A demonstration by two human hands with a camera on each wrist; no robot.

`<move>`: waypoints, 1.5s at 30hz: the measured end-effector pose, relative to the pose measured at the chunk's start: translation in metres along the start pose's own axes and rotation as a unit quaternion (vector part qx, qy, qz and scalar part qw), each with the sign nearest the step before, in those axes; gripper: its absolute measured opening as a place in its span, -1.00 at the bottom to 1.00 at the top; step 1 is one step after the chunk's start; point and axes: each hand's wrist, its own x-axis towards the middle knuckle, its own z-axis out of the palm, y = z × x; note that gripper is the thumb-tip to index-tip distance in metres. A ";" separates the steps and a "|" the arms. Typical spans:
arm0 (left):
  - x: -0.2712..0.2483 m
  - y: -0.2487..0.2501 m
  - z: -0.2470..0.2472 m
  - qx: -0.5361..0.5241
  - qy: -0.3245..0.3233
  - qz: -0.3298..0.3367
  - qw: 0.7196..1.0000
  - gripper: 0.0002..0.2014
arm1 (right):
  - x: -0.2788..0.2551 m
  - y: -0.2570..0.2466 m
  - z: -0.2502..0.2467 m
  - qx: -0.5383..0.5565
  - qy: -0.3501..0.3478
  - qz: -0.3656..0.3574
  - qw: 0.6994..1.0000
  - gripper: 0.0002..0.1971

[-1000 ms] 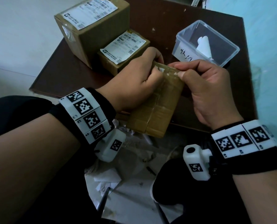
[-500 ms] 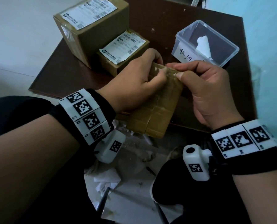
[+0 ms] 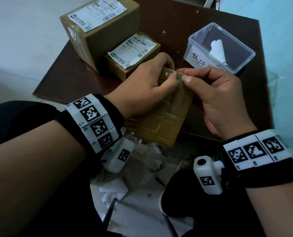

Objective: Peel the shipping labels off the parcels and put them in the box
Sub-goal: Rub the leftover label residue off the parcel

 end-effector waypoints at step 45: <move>0.001 -0.003 -0.002 0.012 -0.012 0.001 1.000 -0.82 | -0.002 -0.004 0.000 -0.010 -0.011 0.012 1.000 -0.80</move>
